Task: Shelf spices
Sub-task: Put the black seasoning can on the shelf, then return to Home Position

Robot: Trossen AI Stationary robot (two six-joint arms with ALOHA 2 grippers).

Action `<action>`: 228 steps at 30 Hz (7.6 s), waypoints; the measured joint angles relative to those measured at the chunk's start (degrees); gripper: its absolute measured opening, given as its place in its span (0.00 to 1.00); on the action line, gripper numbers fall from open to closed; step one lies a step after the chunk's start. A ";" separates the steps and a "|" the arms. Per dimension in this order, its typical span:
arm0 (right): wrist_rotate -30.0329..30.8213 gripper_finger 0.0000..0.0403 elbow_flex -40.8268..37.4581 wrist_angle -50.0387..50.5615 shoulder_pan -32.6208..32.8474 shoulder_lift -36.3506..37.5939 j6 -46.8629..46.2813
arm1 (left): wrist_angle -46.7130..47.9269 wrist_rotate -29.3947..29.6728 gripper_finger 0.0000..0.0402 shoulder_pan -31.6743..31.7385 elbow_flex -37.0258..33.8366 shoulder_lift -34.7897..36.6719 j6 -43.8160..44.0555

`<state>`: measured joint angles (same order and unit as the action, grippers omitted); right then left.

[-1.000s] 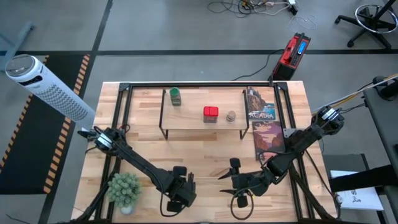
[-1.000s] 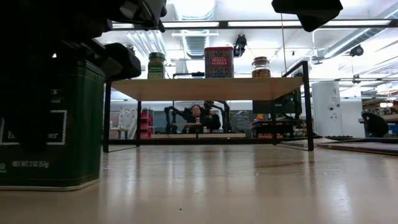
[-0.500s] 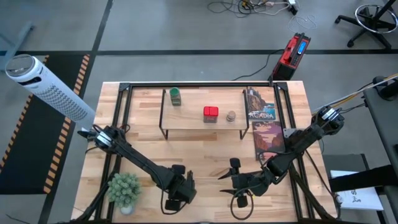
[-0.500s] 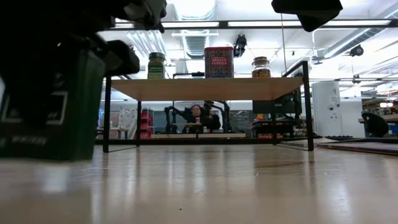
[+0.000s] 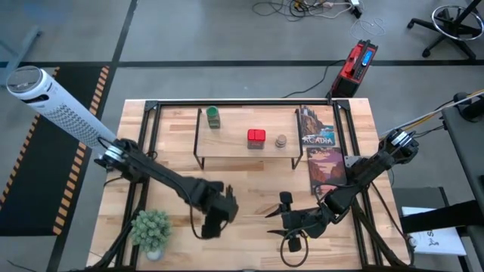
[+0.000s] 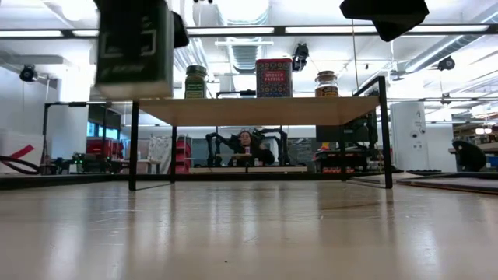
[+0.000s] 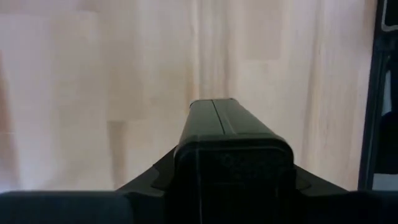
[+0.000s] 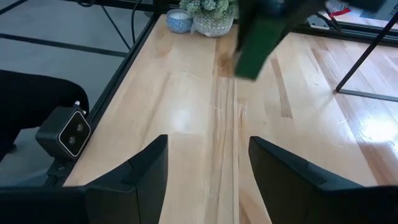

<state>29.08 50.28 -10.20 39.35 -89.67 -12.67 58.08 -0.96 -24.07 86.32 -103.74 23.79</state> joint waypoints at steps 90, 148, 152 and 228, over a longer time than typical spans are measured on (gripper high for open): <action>0.55 0.49 -1.71 -2.43 0.76 0.00 0.02 | 19.21 6.28 0.33 34.83 8.65 5.98 -35.00; -16.79 0.49 -19.30 -0.58 0.33 42.21 15.43 | 4.38 16.27 0.48 -3.80 39.02 8.00 -14.46; -17.14 0.49 -25.38 -2.96 0.36 51.77 13.44 | -1.42 18.97 0.45 -8.11 34.55 8.20 -13.39; 2.40 0.49 -35.67 18.49 0.35 87.58 5.81 | -99.56 20.34 0.20 -12.20 -85.74 73.43 -26.58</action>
<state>31.48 14.61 8.29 39.70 -2.09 -6.85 -41.47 19.37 -36.27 0.58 -30.32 -2.79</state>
